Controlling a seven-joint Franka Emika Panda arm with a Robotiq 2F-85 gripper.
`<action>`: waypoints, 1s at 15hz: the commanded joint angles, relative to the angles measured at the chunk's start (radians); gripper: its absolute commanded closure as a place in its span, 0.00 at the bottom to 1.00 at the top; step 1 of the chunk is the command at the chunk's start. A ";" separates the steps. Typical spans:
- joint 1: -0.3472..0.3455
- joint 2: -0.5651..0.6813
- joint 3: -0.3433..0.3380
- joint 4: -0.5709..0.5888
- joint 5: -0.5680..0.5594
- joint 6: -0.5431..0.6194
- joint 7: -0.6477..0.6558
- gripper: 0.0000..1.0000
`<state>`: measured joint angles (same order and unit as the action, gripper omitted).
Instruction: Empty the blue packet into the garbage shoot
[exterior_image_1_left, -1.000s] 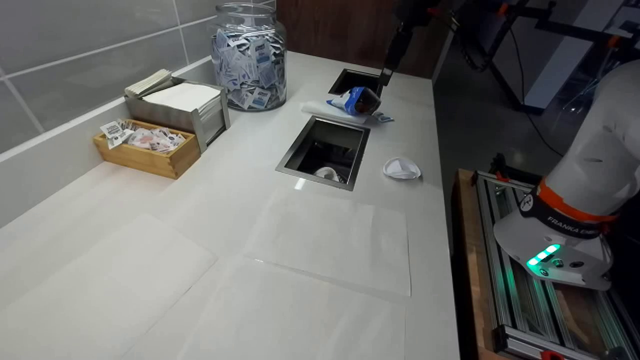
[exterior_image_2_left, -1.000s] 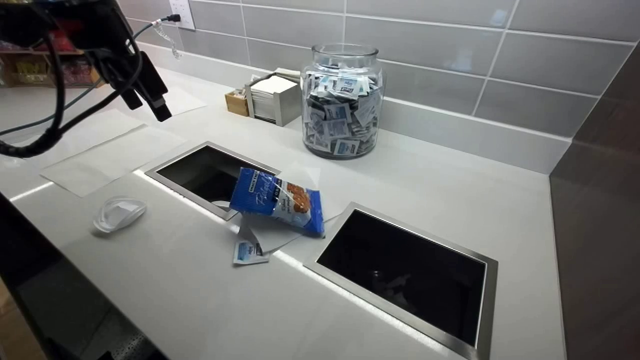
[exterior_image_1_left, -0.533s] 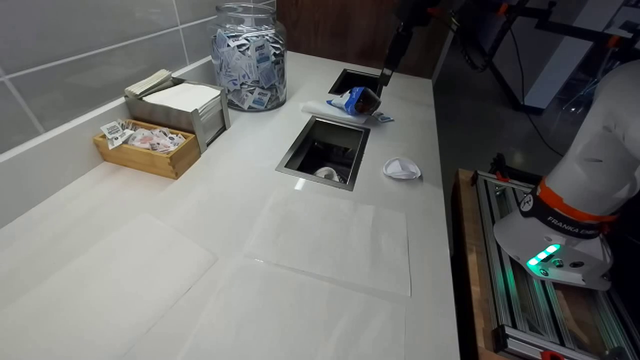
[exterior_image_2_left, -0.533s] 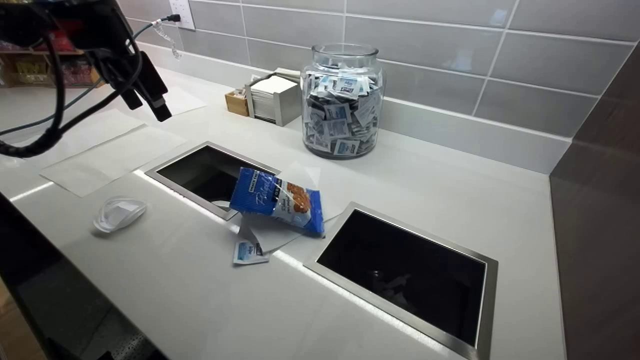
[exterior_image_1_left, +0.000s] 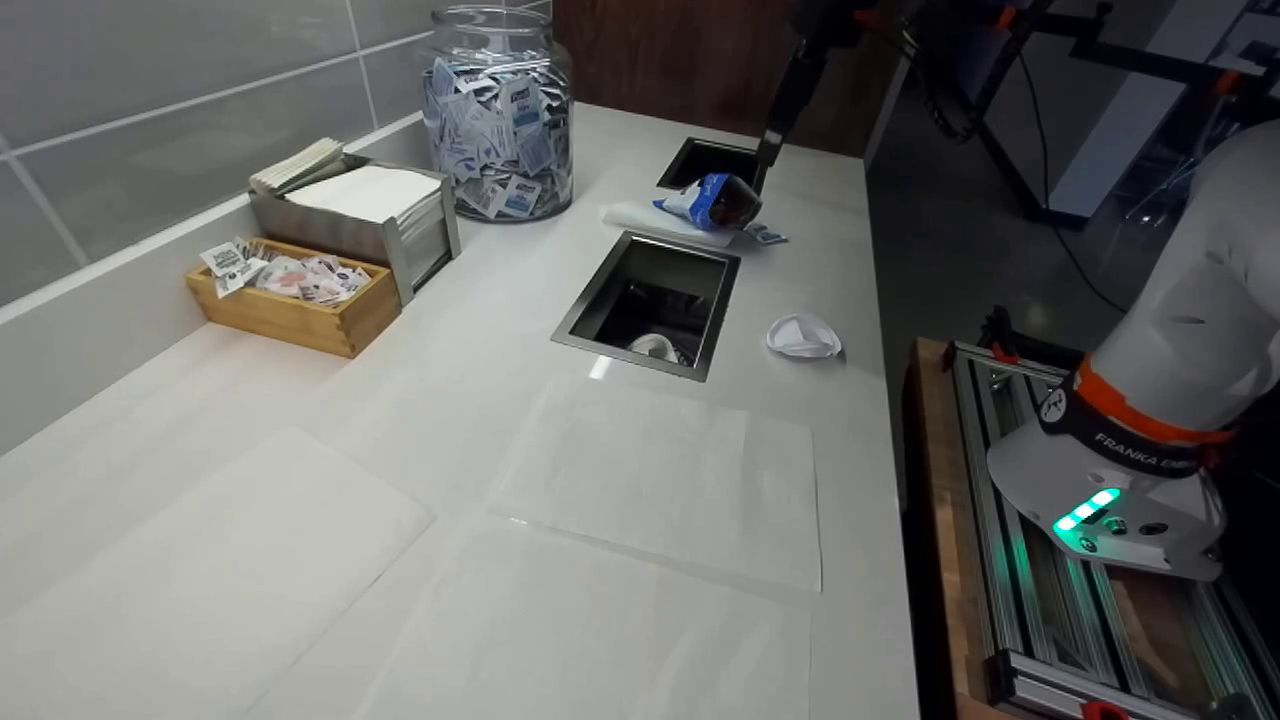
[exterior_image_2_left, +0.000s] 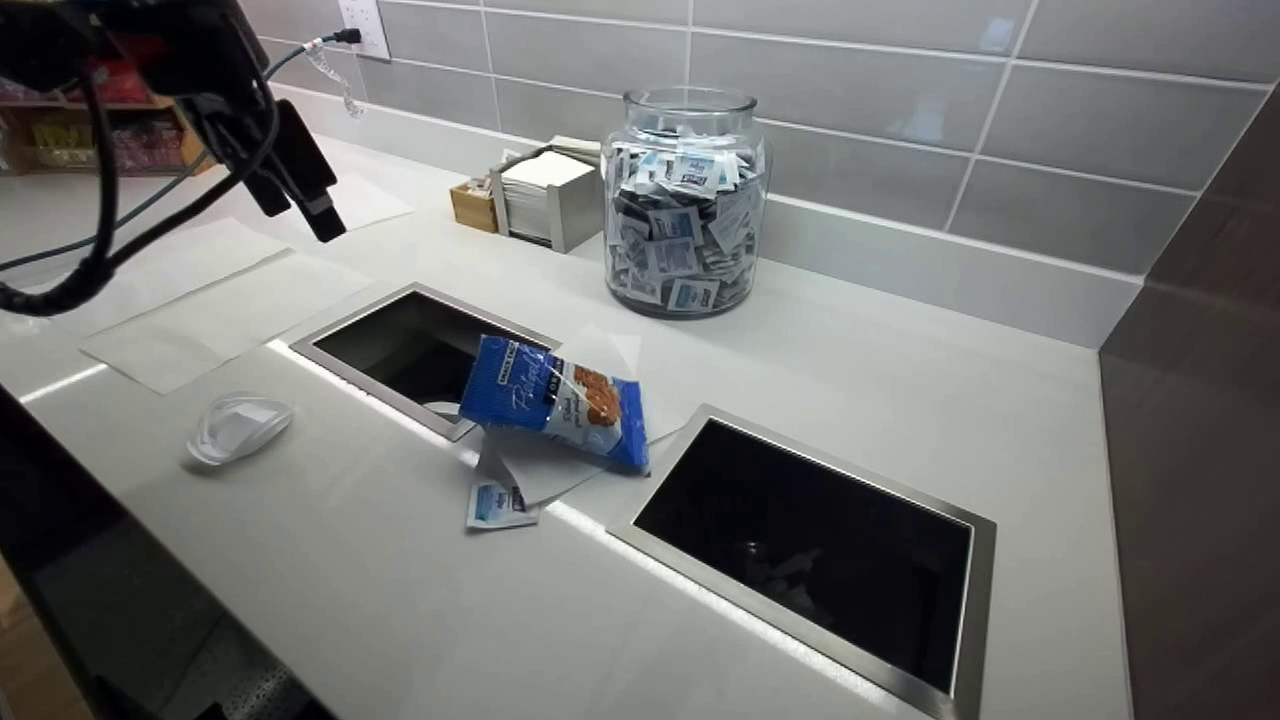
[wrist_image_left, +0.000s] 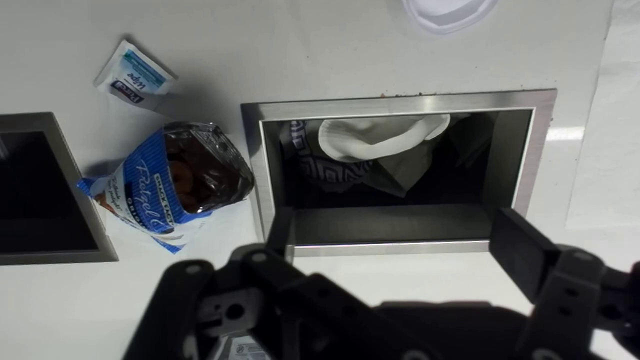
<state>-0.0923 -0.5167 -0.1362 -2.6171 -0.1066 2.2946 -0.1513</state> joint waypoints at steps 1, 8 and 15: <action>-0.067 0.030 -0.027 0.063 0.023 -0.053 0.082 0.00; -0.147 0.076 -0.082 0.136 0.027 -0.068 0.123 0.00; -0.182 0.186 -0.118 0.234 0.068 -0.101 0.201 0.00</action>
<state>-0.2406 -0.4294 -0.2189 -2.4701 -0.0749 2.2258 0.0045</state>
